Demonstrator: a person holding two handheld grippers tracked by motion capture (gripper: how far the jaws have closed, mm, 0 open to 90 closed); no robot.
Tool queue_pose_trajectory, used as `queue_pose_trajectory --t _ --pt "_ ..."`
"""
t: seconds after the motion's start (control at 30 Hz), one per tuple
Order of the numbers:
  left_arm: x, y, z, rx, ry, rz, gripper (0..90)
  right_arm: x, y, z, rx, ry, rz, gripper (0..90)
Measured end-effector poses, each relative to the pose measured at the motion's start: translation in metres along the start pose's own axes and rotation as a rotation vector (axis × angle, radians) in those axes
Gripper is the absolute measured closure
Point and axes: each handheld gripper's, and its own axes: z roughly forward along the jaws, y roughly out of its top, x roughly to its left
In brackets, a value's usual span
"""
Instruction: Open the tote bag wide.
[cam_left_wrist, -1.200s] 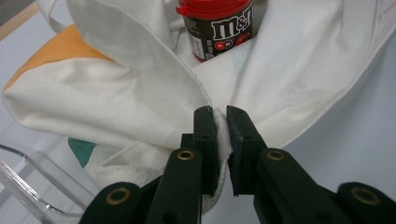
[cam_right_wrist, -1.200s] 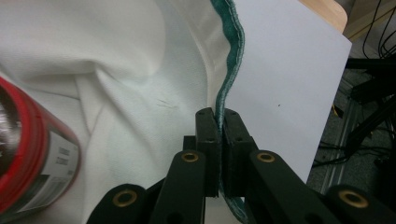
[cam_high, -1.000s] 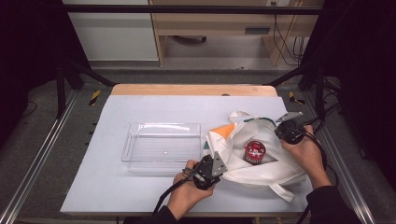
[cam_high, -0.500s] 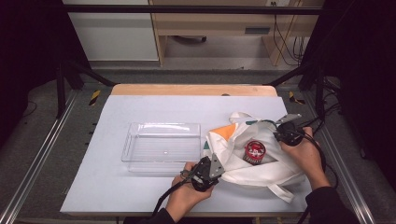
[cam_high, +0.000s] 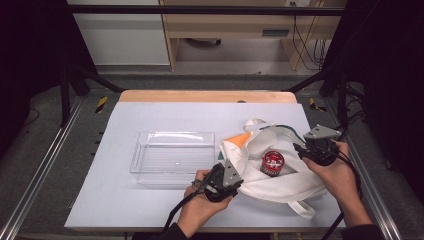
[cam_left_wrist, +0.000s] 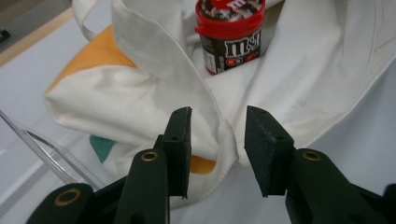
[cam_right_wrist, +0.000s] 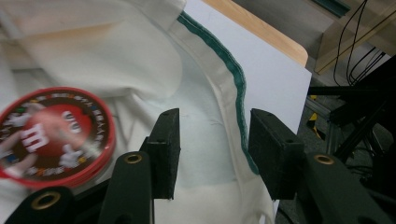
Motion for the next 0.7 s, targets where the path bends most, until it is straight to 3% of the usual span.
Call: queue_pose_trajectory --t 0.13,0.17,0.27,0.3,0.37,0.5,0.7 --pt "0.006 0.012 -0.005 -0.019 0.019 0.004 57.7 0.002 -0.004 -0.019 -0.02 -0.004 0.011 55.1" --pt "0.012 0.021 -0.007 -0.025 0.028 0.013 57.1 0.002 -0.006 -0.024 -0.022 -0.006 0.02 55.4" --pt "0.019 0.031 -0.006 -0.027 0.026 0.023 54.6 0.007 -0.013 -0.036 -0.036 0.016 0.035 55.9" --pt "0.022 0.035 -0.004 -0.031 0.021 0.01 54.4 0.01 -0.016 -0.039 -0.04 0.028 0.032 55.9" --pt "0.033 0.045 0.001 -0.022 0.021 -0.011 53.9 0.015 -0.022 -0.044 -0.05 0.04 0.033 56.1" --pt "0.04 0.054 0.012 -0.01 0.006 -0.01 52.9 0.029 -0.032 -0.052 -0.055 0.083 0.022 56.3" --pt "0.044 0.071 0.031 0.012 0.01 -0.008 51.4 0.042 -0.038 -0.063 -0.093 0.142 0.01 56.1"
